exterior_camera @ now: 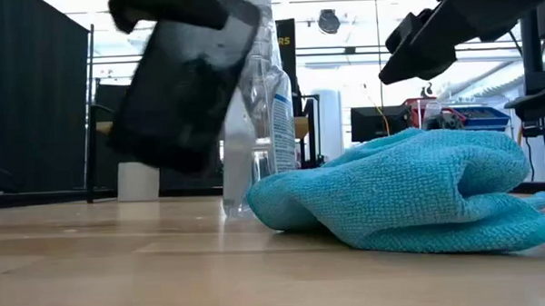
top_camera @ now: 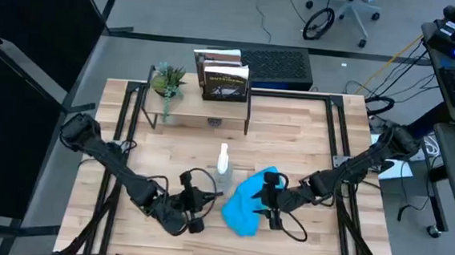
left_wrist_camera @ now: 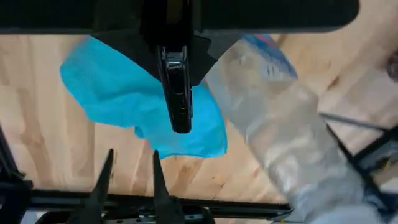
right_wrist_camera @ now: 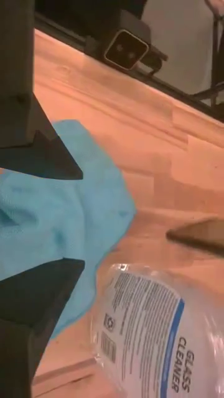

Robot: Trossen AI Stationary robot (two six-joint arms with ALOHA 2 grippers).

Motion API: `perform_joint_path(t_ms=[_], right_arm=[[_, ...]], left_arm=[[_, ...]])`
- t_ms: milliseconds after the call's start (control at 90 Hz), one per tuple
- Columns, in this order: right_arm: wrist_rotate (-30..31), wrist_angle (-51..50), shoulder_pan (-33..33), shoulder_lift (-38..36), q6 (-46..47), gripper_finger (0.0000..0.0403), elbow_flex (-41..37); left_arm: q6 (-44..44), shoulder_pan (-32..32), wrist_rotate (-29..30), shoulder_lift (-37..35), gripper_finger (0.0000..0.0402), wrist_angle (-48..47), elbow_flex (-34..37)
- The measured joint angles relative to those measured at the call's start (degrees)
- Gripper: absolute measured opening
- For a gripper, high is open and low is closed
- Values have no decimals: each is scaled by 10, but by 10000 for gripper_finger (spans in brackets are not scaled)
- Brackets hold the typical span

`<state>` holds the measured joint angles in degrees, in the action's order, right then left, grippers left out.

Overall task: Apply microfiber cloth
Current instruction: Wipe the front of the black cellphone with a blue microfiber cloth

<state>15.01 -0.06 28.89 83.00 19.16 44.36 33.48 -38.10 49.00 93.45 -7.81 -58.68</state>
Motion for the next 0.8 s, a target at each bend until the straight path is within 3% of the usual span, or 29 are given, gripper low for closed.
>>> perform_joint_path(t_ms=[233, 522, 656, 800], right_arm=[[10, 64, -6, 103, -1, 201, 0], [15, 82, -14, 225, 85, 191, 3], [5, 97, 1, 255, 112, 136, 6], [-26, 98, 39, 249, 122, 30, 6]], left_arm=[[23, -14, 22, 0, 13, 1, 4], [33, 7, 25, 0, 13, 67, 4], [-2, 18, 25, 0, 13, 142, 4], [-39, 31, 16, 10, 13, 212, 4]])
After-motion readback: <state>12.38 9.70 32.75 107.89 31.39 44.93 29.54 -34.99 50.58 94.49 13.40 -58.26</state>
